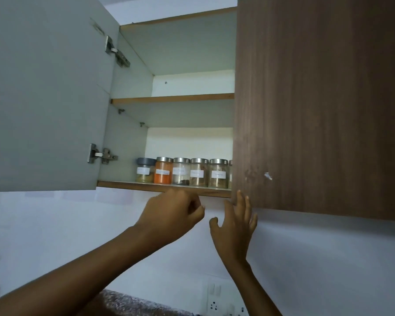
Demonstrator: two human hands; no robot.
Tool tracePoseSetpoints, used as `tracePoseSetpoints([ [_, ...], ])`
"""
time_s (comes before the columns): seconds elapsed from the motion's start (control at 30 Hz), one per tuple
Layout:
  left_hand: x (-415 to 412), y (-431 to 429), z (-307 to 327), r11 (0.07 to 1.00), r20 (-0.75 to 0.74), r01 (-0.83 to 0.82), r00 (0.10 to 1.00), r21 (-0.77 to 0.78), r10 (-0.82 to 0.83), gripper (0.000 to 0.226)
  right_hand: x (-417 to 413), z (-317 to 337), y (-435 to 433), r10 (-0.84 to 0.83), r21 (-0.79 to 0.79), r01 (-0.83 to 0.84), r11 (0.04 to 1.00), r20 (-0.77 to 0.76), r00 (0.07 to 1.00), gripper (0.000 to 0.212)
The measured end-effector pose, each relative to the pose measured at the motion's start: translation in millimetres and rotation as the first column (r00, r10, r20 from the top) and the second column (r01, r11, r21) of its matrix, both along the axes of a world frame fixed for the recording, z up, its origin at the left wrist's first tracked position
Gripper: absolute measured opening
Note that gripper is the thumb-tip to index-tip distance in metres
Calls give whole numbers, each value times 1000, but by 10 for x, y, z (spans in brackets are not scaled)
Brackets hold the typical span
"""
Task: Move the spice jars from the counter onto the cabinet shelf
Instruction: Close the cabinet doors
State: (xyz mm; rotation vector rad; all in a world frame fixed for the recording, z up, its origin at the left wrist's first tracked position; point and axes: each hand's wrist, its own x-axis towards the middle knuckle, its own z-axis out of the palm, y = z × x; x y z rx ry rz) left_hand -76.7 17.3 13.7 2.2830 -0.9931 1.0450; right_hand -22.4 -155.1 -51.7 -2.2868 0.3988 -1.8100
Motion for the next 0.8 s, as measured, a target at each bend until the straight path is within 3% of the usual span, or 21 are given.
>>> tracePoseSetpoints([
  [0.1,-269,597,93,998,111,-52,992,-27,54,20,-82,11,456,169,144,-152,978,-110,979,40],
  [0.2,-462,1331,217,987,235,-106,963,-119,132,16,-182,83,1065,298,101,-289,952,-88,951,39],
  [0.3,-566,2155,367,958,461,-220,842,-182,281,28,-325,235,1778,396,39,-395,918,-22,918,38],
  [0.43,-561,3243,445,818,534,-439,620,-371,575,31,-498,487,2793,530,-81,-524,848,97,842,40],
  [0.5,-573,3792,399,723,483,-526,538,-448,691,40,-567,608,3385,605,-156,-585,796,143,784,42],
  [0.57,-535,4217,326,640,336,-600,549,-480,766,68,-620,704,3901,656,-214,-624,752,138,742,44],
  [0.67,-383,4602,198,613,44,-649,670,-451,741,96,-635,824,4461,686,-261,-647,716,97,721,51],
  [0.8,-196,4658,-43,734,-251,-451,892,-508,375,85,-592,986,4941,670,-315,-637,704,-5,742,57],
])
